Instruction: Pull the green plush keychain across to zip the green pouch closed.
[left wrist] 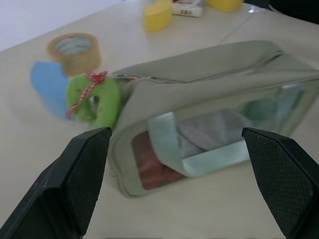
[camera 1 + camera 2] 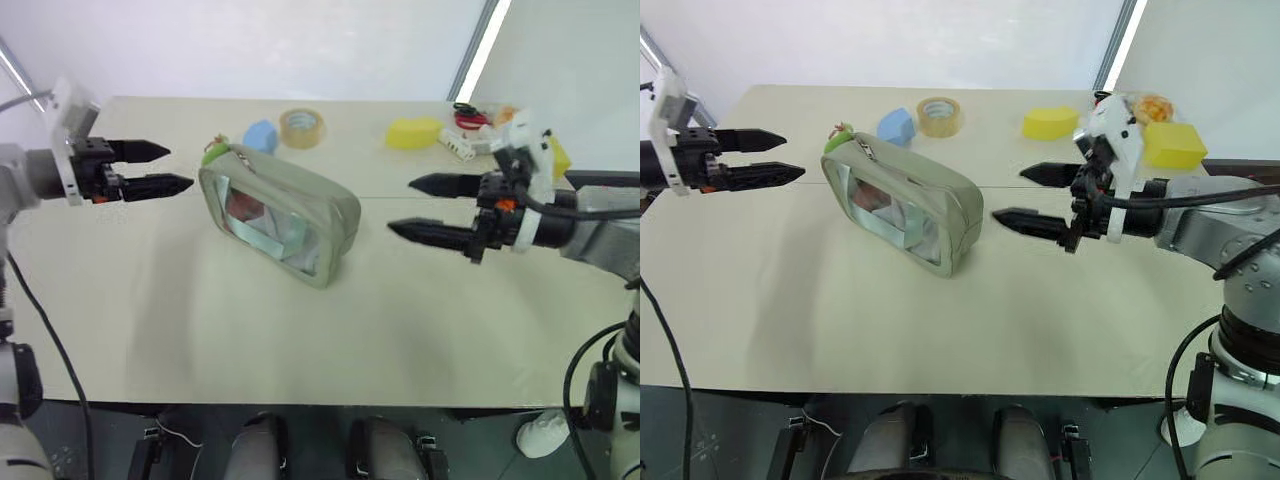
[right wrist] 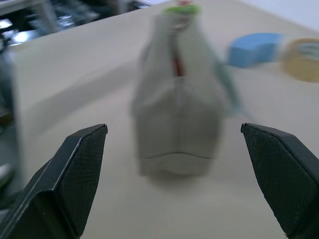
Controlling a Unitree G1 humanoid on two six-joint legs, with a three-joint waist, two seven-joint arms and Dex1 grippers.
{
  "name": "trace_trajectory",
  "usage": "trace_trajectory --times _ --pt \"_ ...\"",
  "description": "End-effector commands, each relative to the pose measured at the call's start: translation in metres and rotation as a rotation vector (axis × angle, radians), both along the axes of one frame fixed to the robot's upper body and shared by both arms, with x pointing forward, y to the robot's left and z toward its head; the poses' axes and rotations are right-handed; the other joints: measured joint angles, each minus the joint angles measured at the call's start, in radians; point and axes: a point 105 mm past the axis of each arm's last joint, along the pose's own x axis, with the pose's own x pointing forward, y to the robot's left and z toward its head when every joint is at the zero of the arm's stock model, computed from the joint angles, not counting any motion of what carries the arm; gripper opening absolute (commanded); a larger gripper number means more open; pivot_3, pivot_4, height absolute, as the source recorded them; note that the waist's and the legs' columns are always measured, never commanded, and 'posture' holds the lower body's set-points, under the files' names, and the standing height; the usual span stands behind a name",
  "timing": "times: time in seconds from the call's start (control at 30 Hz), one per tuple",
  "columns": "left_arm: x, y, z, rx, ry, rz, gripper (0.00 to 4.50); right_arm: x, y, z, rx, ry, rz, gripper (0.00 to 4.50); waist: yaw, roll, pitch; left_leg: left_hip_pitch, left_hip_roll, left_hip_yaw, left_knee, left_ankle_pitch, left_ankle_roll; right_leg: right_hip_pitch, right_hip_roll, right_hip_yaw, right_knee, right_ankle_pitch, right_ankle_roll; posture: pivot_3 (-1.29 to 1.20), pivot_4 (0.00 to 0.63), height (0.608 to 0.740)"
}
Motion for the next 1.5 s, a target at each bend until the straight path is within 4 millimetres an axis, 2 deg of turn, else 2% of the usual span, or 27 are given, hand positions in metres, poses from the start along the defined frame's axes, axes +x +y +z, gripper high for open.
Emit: trace_trajectory --times 0.03,0.33,0.4,0.5,0.63,0.83,0.93,1.0,1.1,1.17,1.27,1.37,1.5 --pt "-0.004 -0.003 0.018 0.029 -0.071 -0.015 4.49 -0.001 0.008 0.004 -0.019 -0.033 0.012 4.47 -0.001 0.0 0.0 0.0 0.0 0.0 0.0 0.0 0.0 0.0 0.0 0.0 0.0 0.0 0.0 0.0 0.15 0.74" --pt "0.001 0.003 0.023 0.04 -0.11 0.033 4.49 0.014 0.016 0.008 -0.029 -0.099 -0.031 4.47 -0.003 0.0 0.0 -0.003 0.0 0.001 0.0 0.0 0.0 -0.004 0.0 0.0 0.001 0.0 0.0 0.0 0.15 0.74" --pt "-0.002 -0.002 0.019 0.045 -0.09 0.006 4.49 0.027 0.024 0.014 0.003 -0.136 -0.077 4.47 -0.004 0.0 0.0 -0.003 0.0 0.001 0.0 0.0 0.0 -0.004 0.0 0.0 0.001 0.0 0.0 0.0 0.15 0.74" --pt "-0.011 -0.01 0.015 0.055 -0.056 -0.047 4.49 0.028 0.041 0.02 0.025 -0.161 -0.042 4.47 -0.005 0.0 0.0 -0.003 0.0 0.001 0.001 0.0 0.0 -0.005 0.0 0.0 0.003 0.0 0.0 0.0 0.15 0.74" --pt "-0.022 -0.024 0.019 0.032 -0.022 -0.128 4.49 0.029 0.063 0.006 -0.006 -0.172 -0.015 4.47 -0.003 0.0 0.0 -0.006 0.0 0.001 0.002 0.0 0.0 -0.007 0.0 0.0 0.005 0.0 0.0 0.0 0.15 0.74" --pt "-0.019 -0.029 0.016 0.046 -0.032 -0.132 4.49 0.027 0.096 -0.014 -0.066 -0.189 0.069 4.47 -0.005 0.0 0.0 -0.007 0.0 0.0 0.002 0.0 0.0 -0.008 0.0 0.0 0.005 0.0 0.0 0.0 0.15 0.74" --pt "-0.018 -0.028 0.012 0.051 -0.034 -0.126 4.5 0.034 0.09 -0.036 -0.218 -0.244 0.074 3.65 -0.003 0.0 0.0 -0.008 0.0 0.0 0.003 0.0 0.0 -0.008 0.0 0.0 0.005 0.0 0.0 0.0 0.15 0.74" --pt "-0.017 -0.029 0.011 0.056 -0.038 -0.123 4.5 0.038 0.085 -0.043 -0.263 -0.268 0.076 2.69 -0.002 0.0 0.0 -0.008 0.0 0.0 0.003 0.0 0.0 -0.008 0.0 0.0 0.005 0.0 0.0 0.0 0.15 0.74" --pt "-0.017 -0.029 0.012 0.059 -0.046 -0.121 4.5 0.039 0.08 -0.039 -0.285 -0.308 0.094 0.97 -0.004 0.0 0.0 -0.008 0.0 0.0 0.003 0.0 0.0 -0.008 0.0 0.0 0.004 0.0 0.0 0.0 0.15 0.74" --pt "-0.017 -0.028 0.012 0.053 -0.048 -0.116 4.5 0.044 0.068 -0.035 -0.333 -0.357 0.078 0.03 -0.004 0.0 0.0 -0.008 0.0 0.0 0.003 0.0 0.0 -0.009 0.0 0.0 0.004 0.0 0.0 0.0 0.15 0.74" --pt "-0.017 -0.028 0.006 0.06 -0.043 -0.113 4.5 0.055 0.046 -0.024 -0.436 -0.467 0.052 0.03 0.0 0.0 0.0 -0.009 0.0 0.0 0.004 0.0 0.0 -0.009 0.0 0.0 0.004 0.0 0.0 0.0 0.15 0.74" --pt "-0.017 -0.029 0.007 0.058 -0.048 -0.119 4.5 0.062 0.034 -0.015 -0.476 -0.518 0.043 0.03 -0.003 0.0 0.0 -0.009 0.0 0.0 0.004 0.0 0.0 -0.009 0.0 0.0 0.003 0.0 0.0 0.0 0.15 0.74" --pt "-0.014 -0.031 0.008 0.052 -0.06 -0.119 4.5 0.069 0.029 -0.026 -0.52 -0.537 0.053 0.03 -0.004 0.0 0.0 -0.009 0.0 0.001 0.003 0.0 0.0 -0.009 0.0 0.0 0.003 0.0 0.0 0.0 0.15 0.74"
